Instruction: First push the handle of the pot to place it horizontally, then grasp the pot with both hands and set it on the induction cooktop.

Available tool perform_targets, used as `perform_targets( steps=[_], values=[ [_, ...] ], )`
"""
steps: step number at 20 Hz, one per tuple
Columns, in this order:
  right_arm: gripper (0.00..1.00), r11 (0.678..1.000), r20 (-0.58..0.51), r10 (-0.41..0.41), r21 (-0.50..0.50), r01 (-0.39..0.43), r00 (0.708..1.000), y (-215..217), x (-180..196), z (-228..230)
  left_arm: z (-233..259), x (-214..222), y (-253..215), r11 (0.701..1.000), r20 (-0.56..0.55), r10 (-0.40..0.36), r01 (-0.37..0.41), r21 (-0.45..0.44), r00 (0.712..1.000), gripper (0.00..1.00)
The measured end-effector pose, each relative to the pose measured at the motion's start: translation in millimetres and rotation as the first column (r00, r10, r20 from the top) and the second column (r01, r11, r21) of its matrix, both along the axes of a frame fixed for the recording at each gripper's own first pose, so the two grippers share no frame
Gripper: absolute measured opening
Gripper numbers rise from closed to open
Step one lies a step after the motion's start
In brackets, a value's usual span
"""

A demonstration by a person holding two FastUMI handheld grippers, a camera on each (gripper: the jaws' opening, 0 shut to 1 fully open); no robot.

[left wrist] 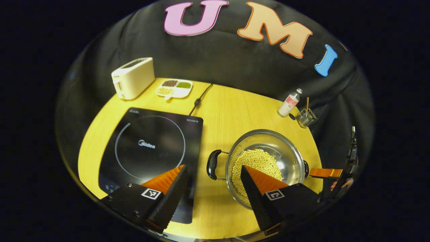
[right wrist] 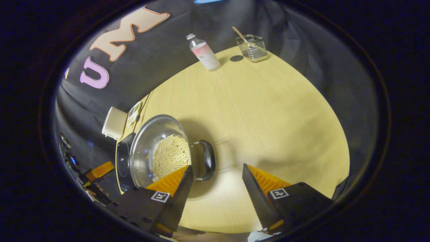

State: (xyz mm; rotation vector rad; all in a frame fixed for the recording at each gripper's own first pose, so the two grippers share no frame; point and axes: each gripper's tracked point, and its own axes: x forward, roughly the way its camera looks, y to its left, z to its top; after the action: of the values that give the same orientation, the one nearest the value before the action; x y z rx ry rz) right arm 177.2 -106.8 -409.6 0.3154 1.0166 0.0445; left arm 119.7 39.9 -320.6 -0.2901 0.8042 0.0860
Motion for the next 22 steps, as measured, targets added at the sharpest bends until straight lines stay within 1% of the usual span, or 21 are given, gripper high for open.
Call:
perform_targets(
  steps=[1,3,4,5,6,10,14,16,17,19,20,21,22],
  values=[
    [0.82,1.0,-0.012,0.008,0.008,-0.008,1.0,2.9,3.9,-3.5,-10.4,5.3,-0.7,1.0,-0.029,0.004,-0.005,-0.022,1.0,0.96],
    [0.82,0.999,-0.041,0.025,0.028,-0.024,0.999,7.8,8.9,-11.7,-25.9,15.6,1.5,0.999,-0.073,0.004,-0.007,-0.032,0.997,0.96],
    [0.92,0.999,-0.035,0.018,0.041,-0.016,0.999,7.4,13.4,-10.2,-30.1,21.7,2.2,0.999,-0.082,0.003,-0.005,-0.032,0.997,0.96],
    [0.92,0.998,-0.04,0.01,0.055,-0.008,0.999,6.9,16.1,-10.2,-34.3,23.6,1.8,1.0,-0.098,-0.003,0.001,-0.024,0.995,0.96],
    [0.82,0.997,-0.051,0.007,0.071,-0.003,0.999,7.5,20.4,-10.9,-37.8,26.3,2.4,1.0,-0.114,-0.012,0.011,-0.011,0.993,0.96],
    [0.81,0.996,-0.072,0.02,0.084,-0.013,0.997,8.8,23.6,-10.3,-49.3,35.3,-7.1,0.999,-0.151,-0.048,0.048,-0.001,0.987,0.95],
    [0.81,0.99,-0.056,0.044,0.136,-0.036,0.997,26.0,34.9,2.7,-58.1,37.8,-15.6,0.999,-0.174,-0.045,0.042,-0.021,0.984,0.95],
    [0.8,0.992,-0.062,0.06,0.117,-0.053,0.996,27.5,39.8,-1.3,-61.9,37.9,-16.4,0.999,-0.185,-0.04,0.035,-0.027,0.982,0.94],
    [0.92,0.992,-0.071,0.07,0.109,-0.062,0.995,29.7,39.7,-4.8,-64.6,37.8,-15.5,0.999,-0.191,-0.035,0.031,-0.025,0.981,0.94],
    [0.92,0.991,-0.1,0.096,0.103,-0.085,0.99,36.2,36.0,-13.5,-68.9,37.1,-14.6,0.999,-0.201,-0.026,0.02,-0.028,0.979,0.91],
    [0.92,0.991,-0.111,0.109,0.092,-0.099,0.988,37.6,34.8,-19.1,-70.1,37.2,-13.4,0.999,-0.205,-0.02,0.015,-0.029,0.978,0.88],
    [0.92,0.991,-0.121,0.121,0.08,-0.112,0.985,38.6,34.0,-24.3,-71.8,36.3,-11.6,1.0,-0.21,-0.014,0.008,-0.027,0.978,0.92],
    [0.92,0.99,-0.131,0.13,0.074,-0.121,0.983,39.3,33.3,-29.3,-74.6,36.8,-10.6,1.0,-0.216,-0.009,0.005,-0.023,0.976,0.83]
  ],
)
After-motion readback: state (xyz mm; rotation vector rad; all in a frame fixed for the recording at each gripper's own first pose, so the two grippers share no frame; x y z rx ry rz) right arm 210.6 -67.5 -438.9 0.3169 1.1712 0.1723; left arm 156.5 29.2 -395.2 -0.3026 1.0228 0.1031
